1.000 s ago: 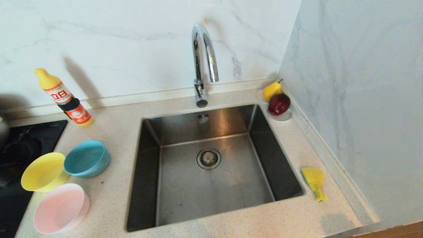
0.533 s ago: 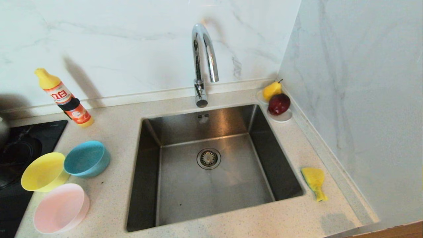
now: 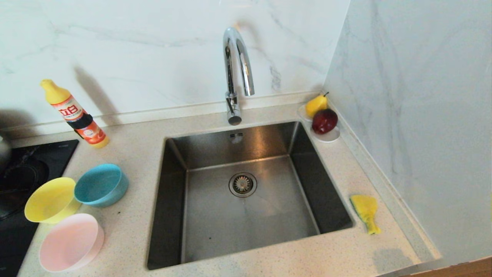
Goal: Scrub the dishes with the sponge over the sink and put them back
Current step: Grab the dish soap
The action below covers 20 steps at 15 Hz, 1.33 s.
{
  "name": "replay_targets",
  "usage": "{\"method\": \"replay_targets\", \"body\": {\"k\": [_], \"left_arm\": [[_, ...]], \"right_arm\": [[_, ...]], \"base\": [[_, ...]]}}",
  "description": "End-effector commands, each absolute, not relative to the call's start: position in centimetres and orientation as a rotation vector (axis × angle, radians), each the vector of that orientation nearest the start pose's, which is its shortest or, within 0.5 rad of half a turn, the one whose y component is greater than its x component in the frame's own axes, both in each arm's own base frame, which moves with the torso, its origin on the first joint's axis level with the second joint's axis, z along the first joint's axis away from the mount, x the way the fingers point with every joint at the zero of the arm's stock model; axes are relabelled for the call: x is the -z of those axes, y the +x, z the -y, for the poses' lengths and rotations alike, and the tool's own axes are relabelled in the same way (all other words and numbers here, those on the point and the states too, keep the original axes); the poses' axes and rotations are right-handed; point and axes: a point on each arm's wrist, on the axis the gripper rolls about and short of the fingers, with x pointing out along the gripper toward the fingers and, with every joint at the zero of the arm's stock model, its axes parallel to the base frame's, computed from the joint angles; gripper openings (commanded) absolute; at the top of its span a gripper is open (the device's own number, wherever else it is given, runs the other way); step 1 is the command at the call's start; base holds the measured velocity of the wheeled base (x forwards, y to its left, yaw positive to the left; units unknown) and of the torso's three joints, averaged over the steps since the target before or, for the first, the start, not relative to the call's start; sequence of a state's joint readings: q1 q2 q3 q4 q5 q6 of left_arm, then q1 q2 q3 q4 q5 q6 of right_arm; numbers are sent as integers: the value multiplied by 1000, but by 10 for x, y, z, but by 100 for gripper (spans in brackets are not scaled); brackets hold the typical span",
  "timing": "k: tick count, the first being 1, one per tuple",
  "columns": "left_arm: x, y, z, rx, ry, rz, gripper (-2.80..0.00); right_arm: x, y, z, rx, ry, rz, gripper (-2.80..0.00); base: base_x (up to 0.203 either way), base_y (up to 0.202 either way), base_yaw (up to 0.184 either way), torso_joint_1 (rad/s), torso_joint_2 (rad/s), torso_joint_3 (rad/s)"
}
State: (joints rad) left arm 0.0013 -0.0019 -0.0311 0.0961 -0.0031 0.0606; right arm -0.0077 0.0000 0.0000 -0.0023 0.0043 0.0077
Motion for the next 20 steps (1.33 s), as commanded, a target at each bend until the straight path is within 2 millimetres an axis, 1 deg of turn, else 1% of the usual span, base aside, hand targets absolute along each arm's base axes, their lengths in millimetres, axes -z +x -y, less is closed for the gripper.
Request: {"method": "replay_targets", "body": {"k": [1,2,3,4,5,6,7,8,9,11,13,15,17,19,20], "left_arm": [[-86,-28,0,-5,63,-16,-280],[-106,-34,0,-13,64,47,-280],[-130,-41,0,-19,64,99,-280],[-148,-40,0,-26,63,98,-280],[-171,-34,-1,-40,61,76,-280],[-194,-22,-1,-64,54,40,-280],[-215,-5,-2,-95,37,-1,-280],[-236,18,-3,-133,11,-50,-280],[-253,47,-4,-173,-15,-99,-280],[-275,106,-6,-254,-47,-167,-280],[-283,166,-8,-329,-62,-209,-280],[-282,222,-11,-427,-72,-220,-280],[-280,265,-17,-509,-90,-208,-280],[-272,298,-25,-555,-96,-210,-280],[-264,314,-33,-574,-101,-214,-280]], "right_arm": [[-76,-23,0,3,8,2,-280],[-76,-23,0,3,8,2,-280],[-76,-23,0,3,8,2,-280],[-76,-23,0,3,8,2,-280],[-76,-23,0,3,8,2,-280],[-76,-23,0,3,8,2,-280],[-76,-23,0,3,8,2,-280],[-76,-23,0,3,8,2,-280],[-76,-23,0,3,8,2,-280],[-76,-23,0,3,8,2,-280],[-76,-23,0,3,8,2,-280],[-76,-23,0,3,8,2,-280],[-76,-23,0,3,8,2,-280],[-76,-23,0,3,8,2,-280],[-76,-23,0,3,8,2,-280]], "base": [[0,0,0,0,0,0],[0,0,0,0,0,0],[0,0,0,0,0,0],[0,0,0,0,0,0],[0,0,0,0,0,0],[0,0,0,0,0,0],[0,0,0,0,0,0],[0,0,0,0,0,0],[0,0,0,0,0,0],[0,0,0,0,0,0],[0,0,0,0,0,0],[0,0,0,0,0,0],[0,0,0,0,0,0],[0,0,0,0,0,0],[0,0,0,0,0,0]]}}
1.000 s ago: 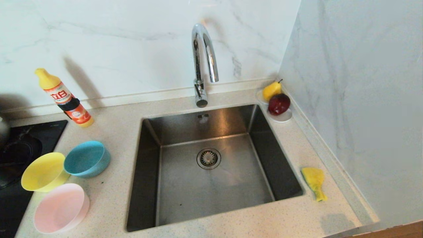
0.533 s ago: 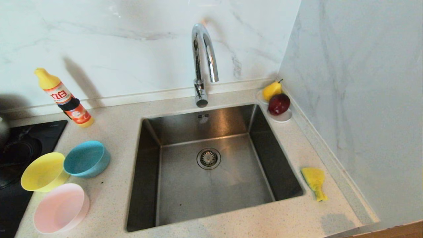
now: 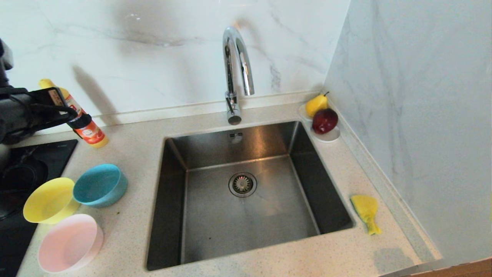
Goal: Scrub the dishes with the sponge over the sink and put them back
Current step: Grab the dish soap
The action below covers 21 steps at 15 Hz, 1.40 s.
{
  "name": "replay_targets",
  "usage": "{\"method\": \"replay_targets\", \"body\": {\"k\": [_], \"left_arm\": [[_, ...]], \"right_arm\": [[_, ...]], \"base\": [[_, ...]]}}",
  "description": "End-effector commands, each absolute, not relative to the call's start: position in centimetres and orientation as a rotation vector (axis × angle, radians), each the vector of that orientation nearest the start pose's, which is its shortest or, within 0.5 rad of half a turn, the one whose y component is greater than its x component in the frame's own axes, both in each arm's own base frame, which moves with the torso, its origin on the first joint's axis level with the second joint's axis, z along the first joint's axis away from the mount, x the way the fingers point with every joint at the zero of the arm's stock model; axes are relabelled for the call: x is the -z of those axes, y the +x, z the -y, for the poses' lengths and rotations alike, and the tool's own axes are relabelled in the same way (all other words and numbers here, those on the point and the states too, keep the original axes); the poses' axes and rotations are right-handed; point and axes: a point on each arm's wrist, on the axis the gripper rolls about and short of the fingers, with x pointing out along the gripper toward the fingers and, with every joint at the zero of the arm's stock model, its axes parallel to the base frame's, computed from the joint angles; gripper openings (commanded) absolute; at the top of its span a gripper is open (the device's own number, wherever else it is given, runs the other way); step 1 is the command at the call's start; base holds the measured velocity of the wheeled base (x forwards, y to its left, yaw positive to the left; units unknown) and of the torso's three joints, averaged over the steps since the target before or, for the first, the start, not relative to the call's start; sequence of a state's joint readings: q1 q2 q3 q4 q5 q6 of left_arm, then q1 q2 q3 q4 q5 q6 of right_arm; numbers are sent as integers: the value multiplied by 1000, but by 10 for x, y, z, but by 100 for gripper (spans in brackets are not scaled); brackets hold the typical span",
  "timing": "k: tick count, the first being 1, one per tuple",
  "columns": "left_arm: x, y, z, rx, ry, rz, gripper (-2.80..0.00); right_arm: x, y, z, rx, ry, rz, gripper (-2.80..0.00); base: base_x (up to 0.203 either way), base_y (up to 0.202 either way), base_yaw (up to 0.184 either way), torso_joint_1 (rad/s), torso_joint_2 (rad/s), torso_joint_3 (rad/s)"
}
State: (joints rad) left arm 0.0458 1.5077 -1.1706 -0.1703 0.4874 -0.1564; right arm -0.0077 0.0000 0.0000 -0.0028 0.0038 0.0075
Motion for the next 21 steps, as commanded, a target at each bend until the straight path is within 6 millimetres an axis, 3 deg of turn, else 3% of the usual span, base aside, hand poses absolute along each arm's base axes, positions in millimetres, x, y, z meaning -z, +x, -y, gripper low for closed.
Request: {"method": "replay_targets", "body": {"k": [1,5,6,7,15,21], "left_arm": [[-255,328,-45,-576,-110,-222,-280],[-220,358,-76,-508,-154,-288,-280],[-213,362,-79,-511,-157,-302,-61],[-210,365,-80,-490,-166,-298,0],[-196,361,-95,-505,-263,-275,0],[-183,375,-118,-549,-282,-234,0]], "right_arm": [[-76,-23,0,3,8,2,-280],[-76,-23,0,3,8,2,-280],[-76,-23,0,3,8,2,-280],[-76,-23,0,3,8,3,-280],[-76,-23,0,3,8,2,-280],[-76,-23,0,3,8,2,-280]], "base": [[0,0,0,0,0,0],[0,0,0,0,0,0],[0,0,0,0,0,0],[0,0,0,0,0,0],[0,0,0,0,0,0],[0,0,0,0,0,0]]}}
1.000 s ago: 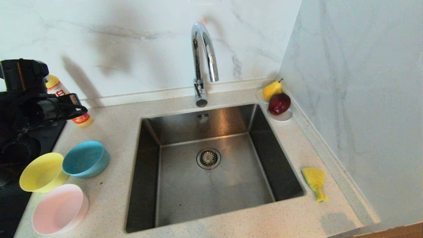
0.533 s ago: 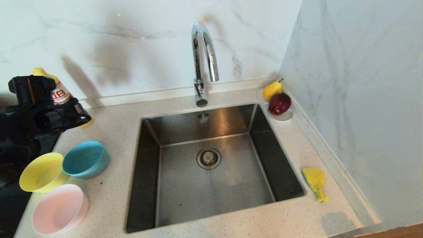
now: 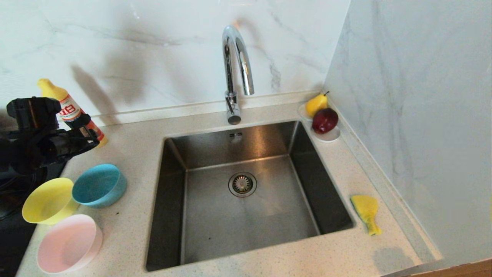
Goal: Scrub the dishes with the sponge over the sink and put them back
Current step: Grab the dish soap
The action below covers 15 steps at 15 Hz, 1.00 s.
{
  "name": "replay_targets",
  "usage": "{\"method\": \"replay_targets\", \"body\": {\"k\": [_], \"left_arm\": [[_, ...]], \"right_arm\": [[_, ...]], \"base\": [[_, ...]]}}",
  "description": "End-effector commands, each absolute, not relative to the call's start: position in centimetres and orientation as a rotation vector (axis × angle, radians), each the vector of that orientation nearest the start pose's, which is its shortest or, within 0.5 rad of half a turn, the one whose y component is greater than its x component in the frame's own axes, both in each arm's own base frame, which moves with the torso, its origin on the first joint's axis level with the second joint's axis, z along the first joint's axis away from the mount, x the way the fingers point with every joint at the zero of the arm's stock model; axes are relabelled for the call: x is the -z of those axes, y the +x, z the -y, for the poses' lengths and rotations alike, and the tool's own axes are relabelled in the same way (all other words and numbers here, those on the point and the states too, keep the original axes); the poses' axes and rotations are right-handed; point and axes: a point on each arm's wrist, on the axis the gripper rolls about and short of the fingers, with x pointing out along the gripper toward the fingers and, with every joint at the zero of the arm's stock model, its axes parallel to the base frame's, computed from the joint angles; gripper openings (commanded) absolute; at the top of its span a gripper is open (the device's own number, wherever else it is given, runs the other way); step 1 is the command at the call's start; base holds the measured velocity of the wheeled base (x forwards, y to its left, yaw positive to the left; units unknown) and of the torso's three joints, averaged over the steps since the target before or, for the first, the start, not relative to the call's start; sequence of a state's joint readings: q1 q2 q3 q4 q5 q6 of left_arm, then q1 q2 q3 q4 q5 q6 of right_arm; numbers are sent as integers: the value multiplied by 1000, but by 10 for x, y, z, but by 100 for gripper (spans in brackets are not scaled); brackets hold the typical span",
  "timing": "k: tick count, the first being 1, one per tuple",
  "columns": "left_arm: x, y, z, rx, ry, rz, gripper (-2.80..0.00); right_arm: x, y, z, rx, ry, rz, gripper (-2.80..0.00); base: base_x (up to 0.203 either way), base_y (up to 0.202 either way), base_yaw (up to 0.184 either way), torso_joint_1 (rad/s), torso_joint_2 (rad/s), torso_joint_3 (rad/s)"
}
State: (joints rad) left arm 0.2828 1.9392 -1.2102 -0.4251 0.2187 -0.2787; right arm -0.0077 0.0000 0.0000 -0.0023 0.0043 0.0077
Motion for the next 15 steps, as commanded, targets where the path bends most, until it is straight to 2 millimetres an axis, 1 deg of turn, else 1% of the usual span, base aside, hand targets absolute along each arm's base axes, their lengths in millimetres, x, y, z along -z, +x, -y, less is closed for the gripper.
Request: {"method": "replay_targets", "body": {"k": [1,5,7,9,11,15], "left_arm": [[-181,379,-123,-555,-282,-223,0],[-176,398,-132,-553,-287,-204,0],[-178,402,-132,-505,-290,-194,0],[-177,415,-136,-498,-288,-172,0],[-173,425,-139,-496,-286,-163,0],[-167,439,-143,-495,-290,-148,0]], "right_arm": [[-76,-23,0,3,8,2,-280],[-76,-23,0,3,8,2,-280],[-76,-23,0,3,8,2,-280],[-76,-23,0,2,8,2,-280],[-76,-23,0,3,8,2,-280],[-76,-23,0,3,8,2,-280]], "base": [[0,0,0,0,0,0],[0,0,0,0,0,0],[0,0,0,0,0,0],[0,0,0,0,0,0],[0,0,0,0,0,0],[0,0,0,0,0,0]]}}
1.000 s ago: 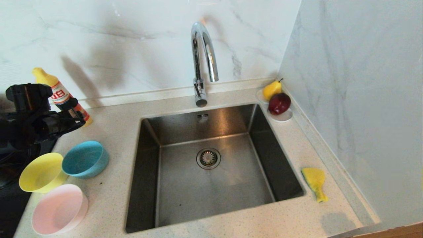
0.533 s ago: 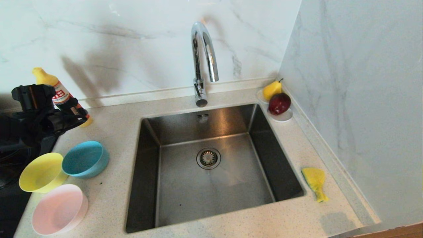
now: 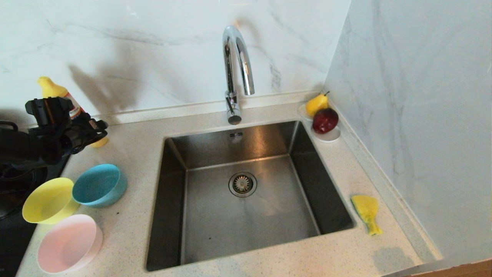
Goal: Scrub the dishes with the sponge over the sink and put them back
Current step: Grab the dish soap
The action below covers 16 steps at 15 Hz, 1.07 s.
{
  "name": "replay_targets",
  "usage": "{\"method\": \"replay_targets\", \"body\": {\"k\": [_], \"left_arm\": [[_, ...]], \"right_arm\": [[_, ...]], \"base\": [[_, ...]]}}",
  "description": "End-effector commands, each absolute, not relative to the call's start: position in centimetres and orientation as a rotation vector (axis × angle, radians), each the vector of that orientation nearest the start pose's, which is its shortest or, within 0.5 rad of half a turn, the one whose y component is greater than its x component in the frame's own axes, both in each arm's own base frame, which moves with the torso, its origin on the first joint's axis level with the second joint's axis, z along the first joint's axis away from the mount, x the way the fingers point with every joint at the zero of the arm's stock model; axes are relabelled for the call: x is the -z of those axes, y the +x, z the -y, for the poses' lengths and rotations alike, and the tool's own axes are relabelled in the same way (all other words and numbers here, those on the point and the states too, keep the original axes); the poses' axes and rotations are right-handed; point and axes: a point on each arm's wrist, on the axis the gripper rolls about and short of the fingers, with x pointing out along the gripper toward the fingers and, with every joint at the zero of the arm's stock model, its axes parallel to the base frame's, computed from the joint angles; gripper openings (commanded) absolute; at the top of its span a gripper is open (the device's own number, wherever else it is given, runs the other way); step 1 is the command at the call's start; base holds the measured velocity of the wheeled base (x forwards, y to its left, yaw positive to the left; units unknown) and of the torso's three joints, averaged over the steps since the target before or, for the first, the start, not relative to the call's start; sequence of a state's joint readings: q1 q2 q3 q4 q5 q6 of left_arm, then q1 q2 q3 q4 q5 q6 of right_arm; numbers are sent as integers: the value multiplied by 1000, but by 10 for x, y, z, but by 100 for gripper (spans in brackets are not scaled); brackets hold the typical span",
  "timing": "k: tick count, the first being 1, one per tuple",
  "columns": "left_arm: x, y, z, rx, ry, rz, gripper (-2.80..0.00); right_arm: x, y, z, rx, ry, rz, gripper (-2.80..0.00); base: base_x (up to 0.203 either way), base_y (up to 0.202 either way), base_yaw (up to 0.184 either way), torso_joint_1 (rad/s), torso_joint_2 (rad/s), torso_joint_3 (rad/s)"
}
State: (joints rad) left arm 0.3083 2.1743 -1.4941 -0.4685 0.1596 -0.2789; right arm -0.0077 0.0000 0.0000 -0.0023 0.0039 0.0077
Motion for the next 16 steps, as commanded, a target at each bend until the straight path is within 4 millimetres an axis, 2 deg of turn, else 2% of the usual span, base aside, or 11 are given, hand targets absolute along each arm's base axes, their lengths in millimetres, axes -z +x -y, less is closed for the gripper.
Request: {"method": "replay_targets", "body": {"k": [1,8,16], "left_arm": [[-166,442,-145,-496,-289,-142,0],[-180,452,-148,-488,-271,-37,0],[-166,455,-149,-490,-279,-56,0]], "right_arm": [[-76,-23,0,3,8,2,-280],[-76,-23,0,3,8,2,-280],[-76,-23,0,3,8,2,-280]], "base": [[0,0,0,0,0,0],[0,0,0,0,0,0],[0,0,0,0,0,0]]}}
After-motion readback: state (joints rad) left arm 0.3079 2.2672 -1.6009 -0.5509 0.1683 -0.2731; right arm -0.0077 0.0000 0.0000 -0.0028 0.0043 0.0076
